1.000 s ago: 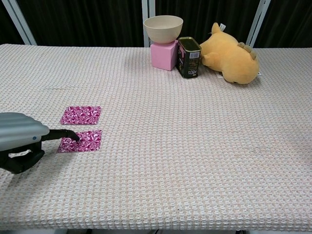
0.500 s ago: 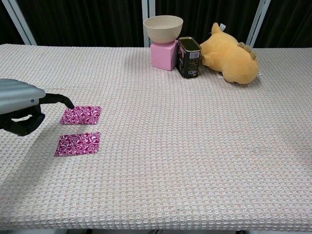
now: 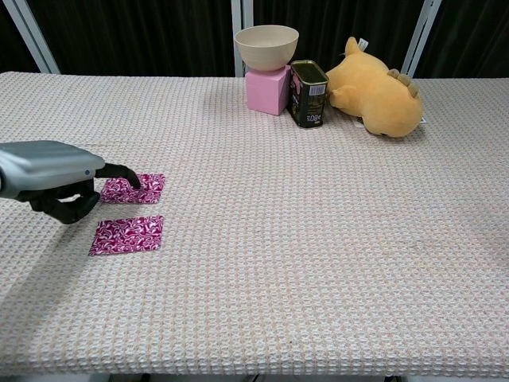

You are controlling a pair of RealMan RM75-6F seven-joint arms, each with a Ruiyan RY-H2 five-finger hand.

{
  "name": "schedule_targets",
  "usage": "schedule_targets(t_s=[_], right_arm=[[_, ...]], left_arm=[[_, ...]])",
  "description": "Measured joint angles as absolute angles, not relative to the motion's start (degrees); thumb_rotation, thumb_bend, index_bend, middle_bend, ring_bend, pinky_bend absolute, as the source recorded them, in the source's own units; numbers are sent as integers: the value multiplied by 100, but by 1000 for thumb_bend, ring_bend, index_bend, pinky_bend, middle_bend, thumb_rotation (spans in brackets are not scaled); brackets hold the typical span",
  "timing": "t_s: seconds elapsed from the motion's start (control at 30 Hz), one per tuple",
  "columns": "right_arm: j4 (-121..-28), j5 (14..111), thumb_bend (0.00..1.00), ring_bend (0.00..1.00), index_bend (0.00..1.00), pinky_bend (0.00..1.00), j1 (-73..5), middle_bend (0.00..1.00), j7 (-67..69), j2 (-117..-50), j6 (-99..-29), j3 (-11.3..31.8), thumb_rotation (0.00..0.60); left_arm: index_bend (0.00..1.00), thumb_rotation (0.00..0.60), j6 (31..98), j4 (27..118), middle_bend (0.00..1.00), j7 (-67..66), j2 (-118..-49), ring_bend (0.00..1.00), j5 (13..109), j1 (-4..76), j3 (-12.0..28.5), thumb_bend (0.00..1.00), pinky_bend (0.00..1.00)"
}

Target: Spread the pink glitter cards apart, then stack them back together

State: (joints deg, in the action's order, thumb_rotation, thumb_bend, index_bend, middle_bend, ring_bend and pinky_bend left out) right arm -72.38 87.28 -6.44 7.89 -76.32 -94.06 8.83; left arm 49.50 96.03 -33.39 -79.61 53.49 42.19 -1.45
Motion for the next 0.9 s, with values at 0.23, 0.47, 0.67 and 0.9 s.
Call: schedule_targets(t_s=[0.23,0.47,0.67,0.9], right_arm=[[-7220,8730,443,0,0,0,-657,0,791,-7645,-9388,881,600],[-7252,8753,445,0,0,0,-666,0,770,-7645,-9383,870,600],[-7282,8767,445,0,0,0,-671,0,744,-7654,-9387,863,600],[-7308,8776,446,0,0,0,-687,0,728,-7652,-9374,864,600]], left_arm=[[159,600,4897,9567,871,-3465,-7906,944,5106,4294,-252,723,1000],[185,600,5069,9651,872,-3517,-7721,945,4957,4268,-341,724,1000],[185,600,5145,9611,872,-3432,-7567,945,4804,4170,-422,724,1000],[185,600,5158,9569,872,-3196,-7373,945,4824,4023,-507,725,1000]])
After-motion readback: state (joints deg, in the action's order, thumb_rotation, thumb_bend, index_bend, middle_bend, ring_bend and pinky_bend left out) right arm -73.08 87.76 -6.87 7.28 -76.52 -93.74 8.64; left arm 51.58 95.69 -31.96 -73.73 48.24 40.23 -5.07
